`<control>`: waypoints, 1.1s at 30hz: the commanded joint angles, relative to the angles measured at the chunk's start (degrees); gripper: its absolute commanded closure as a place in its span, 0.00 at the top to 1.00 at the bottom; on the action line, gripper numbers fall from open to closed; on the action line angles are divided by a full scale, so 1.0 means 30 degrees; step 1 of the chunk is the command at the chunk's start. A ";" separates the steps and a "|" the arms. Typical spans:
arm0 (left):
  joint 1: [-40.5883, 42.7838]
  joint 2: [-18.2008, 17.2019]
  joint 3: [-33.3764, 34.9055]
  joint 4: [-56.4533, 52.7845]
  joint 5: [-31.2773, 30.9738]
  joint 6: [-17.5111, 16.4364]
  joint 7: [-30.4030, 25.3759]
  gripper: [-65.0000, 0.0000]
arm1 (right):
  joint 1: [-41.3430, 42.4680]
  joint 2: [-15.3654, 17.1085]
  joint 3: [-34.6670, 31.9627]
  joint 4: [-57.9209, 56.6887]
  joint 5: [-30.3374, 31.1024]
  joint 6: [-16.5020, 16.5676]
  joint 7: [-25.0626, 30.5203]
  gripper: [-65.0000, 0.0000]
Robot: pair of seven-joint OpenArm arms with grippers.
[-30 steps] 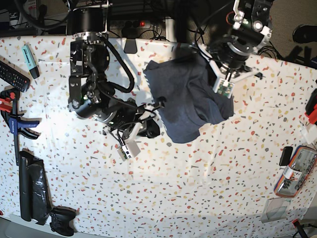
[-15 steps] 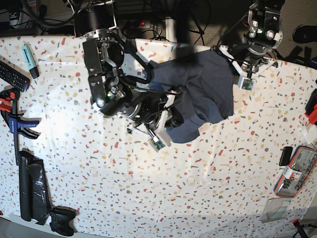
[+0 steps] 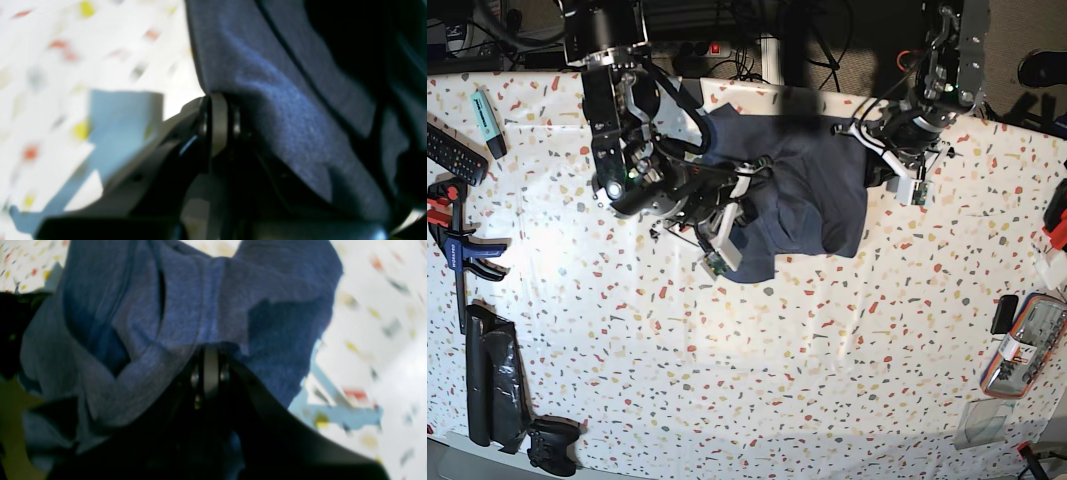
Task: Fold the T-shirt properly
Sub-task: 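Hold the shirt with both grippers and fold it over once more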
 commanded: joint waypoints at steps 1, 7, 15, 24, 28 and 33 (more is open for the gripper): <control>-0.0459 0.0146 0.0036 -0.0291 0.0146 -0.0160 0.0692 0.00 | -0.0087 -0.0044 0.0146 0.0794 0.0255 0.0000 0.0270 0.00; -0.3344 0.1486 0.0087 -0.2419 0.0153 -0.1166 0.0962 0.00 | -0.2412 -0.0051 0.1217 0.3315 0.1377 0.0022 0.0619 0.00; -0.6754 0.1763 0.1392 -0.3978 0.0146 -0.1195 0.0342 0.00 | -0.3271 -0.0051 0.1224 0.3891 0.1224 0.0015 0.2280 0.00; -0.6972 0.0546 0.1370 -0.0510 -0.0423 -0.1188 0.3519 0.00 | -0.3293 -0.0044 0.2907 0.7060 0.1020 0.0015 0.1668 0.00; -0.5756 -0.0809 0.1370 0.1909 -0.1610 -0.1180 0.4371 0.00 | -0.3424 0.0386 0.4772 0.7388 0.2237 0.0015 0.0066 0.00; -0.3031 -0.2484 0.1377 0.4102 -0.3359 -0.0517 0.4670 0.00 | -0.4597 0.1588 0.6528 0.7388 0.3344 0.0576 -0.0670 0.00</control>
